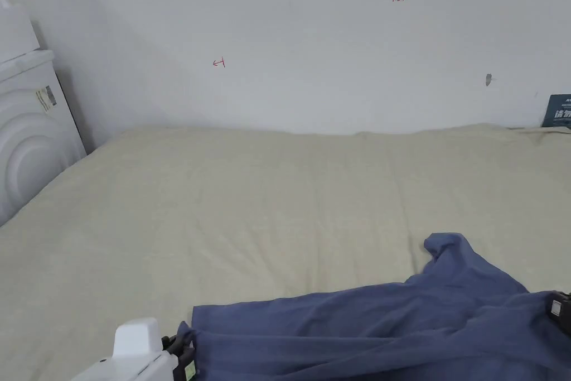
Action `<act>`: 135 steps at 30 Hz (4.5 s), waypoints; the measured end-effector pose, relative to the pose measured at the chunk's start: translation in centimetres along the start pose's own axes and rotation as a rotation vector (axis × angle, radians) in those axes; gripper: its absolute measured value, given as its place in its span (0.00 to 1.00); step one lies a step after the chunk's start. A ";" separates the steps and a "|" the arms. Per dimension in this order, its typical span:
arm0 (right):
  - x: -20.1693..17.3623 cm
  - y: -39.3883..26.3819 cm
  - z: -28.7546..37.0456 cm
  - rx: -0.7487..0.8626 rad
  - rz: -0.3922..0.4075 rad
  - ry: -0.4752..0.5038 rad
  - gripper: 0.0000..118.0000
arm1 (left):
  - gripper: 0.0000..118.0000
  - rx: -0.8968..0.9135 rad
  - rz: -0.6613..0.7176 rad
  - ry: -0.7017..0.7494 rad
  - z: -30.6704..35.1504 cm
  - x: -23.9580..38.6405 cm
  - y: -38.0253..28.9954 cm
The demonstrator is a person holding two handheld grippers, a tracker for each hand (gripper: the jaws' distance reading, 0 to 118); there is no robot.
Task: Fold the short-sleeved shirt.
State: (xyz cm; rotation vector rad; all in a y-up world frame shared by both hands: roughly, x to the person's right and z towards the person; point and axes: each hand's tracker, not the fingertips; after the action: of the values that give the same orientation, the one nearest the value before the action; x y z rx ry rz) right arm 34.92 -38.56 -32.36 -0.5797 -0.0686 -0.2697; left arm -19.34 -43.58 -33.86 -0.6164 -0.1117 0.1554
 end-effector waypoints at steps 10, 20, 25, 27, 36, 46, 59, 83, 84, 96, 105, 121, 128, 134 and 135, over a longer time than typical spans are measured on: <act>1.2 -2.4 -9.6 -0.176 0.051 -0.067 0.04 | 0.09 -0.135 -0.018 0.043 -7.8 -0.5 -1.0; 1.0 -0.9 -1.3 0.107 0.274 -0.071 0.55 | 0.83 0.034 -0.073 0.083 -0.9 -1.4 1.3; -1.3 -1.1 8.7 0.282 0.193 0.056 0.62 | 0.83 0.216 -0.096 0.004 9.1 0.7 3.4; -2.2 -2.0 11.7 0.304 0.126 0.105 0.62 | 0.83 0.265 -0.116 -0.018 12.5 2.2 3.4; -5.8 -7.0 18.6 0.290 0.127 0.082 0.61 | 0.77 0.326 -0.121 -0.128 19.5 5.5 0.1; -6.1 -11.2 20.4 0.244 0.045 0.078 0.03 | 0.01 0.265 0.045 -0.095 21.2 4.3 -4.2; -6.3 -12.4 19.6 0.181 -0.031 0.148 0.03 | 0.00 0.185 0.018 -0.103 20.0 4.5 -6.6; -6.5 -13.1 18.7 0.078 -0.012 0.135 0.03 | 0.76 -0.079 -0.064 0.083 2.7 2.1 -9.0; -6.4 -13.2 18.5 0.069 -0.018 0.132 0.04 | 0.76 -0.098 -0.066 0.093 1.7 1.9 -9.2; -5.4 -14.5 16.1 -0.012 -0.016 0.085 0.04 | 0.44 -0.122 -0.195 0.151 -2.0 2.9 -11.4; -3.2 -13.9 14.0 -0.017 -0.014 0.033 0.30 | 0.10 -0.196 -0.293 0.099 -2.9 3.4 -10.8; 5.2 -9.0 -9.5 -0.165 -0.023 -0.143 0.63 | 0.10 -0.181 -0.193 0.107 -2.7 3.2 -10.9; 4.3 -9.5 -10.8 -0.186 -0.067 -0.146 0.24 | 0.10 -0.166 -0.139 0.099 -2.7 2.6 -11.0; 5.4 -8.7 -8.6 -0.176 -0.168 -0.083 0.13 | 0.09 -0.147 -0.025 0.064 -2.2 1.7 -10.6; 4.9 -8.5 -7.5 -0.153 -0.151 -0.080 0.13 | 0.09 -0.147 0.031 0.048 -1.8 1.3 -10.1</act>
State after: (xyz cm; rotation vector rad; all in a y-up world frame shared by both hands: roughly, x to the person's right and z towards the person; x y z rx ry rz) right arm 37.26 -50.64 -33.47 -0.7391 -0.1710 -0.4010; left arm -16.65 -52.49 -29.36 -0.7687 -0.0672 0.1627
